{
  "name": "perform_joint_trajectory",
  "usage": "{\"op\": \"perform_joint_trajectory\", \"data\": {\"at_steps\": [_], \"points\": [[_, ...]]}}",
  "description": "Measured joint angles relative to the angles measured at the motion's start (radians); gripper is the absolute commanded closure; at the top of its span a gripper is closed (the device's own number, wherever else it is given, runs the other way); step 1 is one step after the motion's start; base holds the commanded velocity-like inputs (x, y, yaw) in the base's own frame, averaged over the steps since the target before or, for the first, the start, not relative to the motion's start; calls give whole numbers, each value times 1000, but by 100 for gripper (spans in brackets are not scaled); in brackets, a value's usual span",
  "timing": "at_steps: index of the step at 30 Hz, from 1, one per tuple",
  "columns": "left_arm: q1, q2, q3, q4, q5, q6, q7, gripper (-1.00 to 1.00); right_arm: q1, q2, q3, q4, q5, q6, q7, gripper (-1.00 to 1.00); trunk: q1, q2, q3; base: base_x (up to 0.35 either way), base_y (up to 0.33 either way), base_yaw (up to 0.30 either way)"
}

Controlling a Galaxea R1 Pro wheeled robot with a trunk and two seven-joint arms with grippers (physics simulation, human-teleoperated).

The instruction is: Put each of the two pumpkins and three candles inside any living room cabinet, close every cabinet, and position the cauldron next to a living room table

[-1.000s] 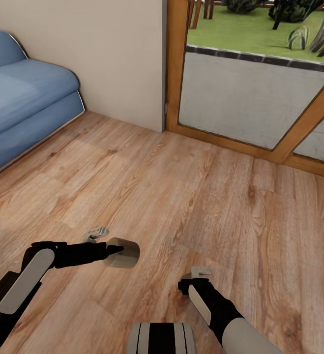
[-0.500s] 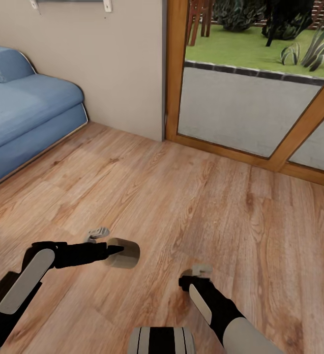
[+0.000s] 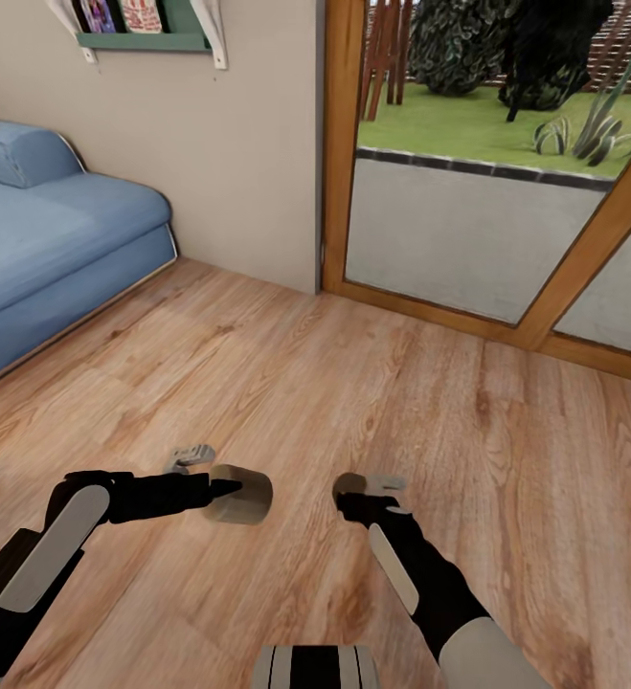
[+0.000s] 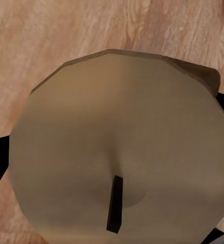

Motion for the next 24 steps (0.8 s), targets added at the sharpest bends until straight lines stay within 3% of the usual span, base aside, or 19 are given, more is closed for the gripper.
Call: {"op": "perform_joint_trajectory", "data": {"at_steps": [4, 10, 14, 20, 24], "points": [[0, 0, -1, 0, 0, 0, 0, 100, 63, -10, -1, -119, -1, 10, 1, 100, -2, 1, 15, 0, 0, 0], [-13, -34, 8, 33, -13, 0, -32, 100, 97, -45, -37, -150, 5, 53, 19, 100, -2, 1, 15, 0, 0, 0], [-13, -35, 8, 40, -13, 0, -54, 100, 107, -68, -61, -172, 7, 81, 19, 100, -2, 1, 15, 0, 0, 0], [-13, -35, 8, 40, -14, 0, -87, 100, 107, -70, -92, -207, 3, 83, 20, 100, -2, 1, 15, 0, 0, 0], [-13, -32, 7, 35, -9, 0, -107, 100, 101, -64, -86, -230, 0, 75, 16, 100, -2, 1, 19, 0, 0, 0]]}}
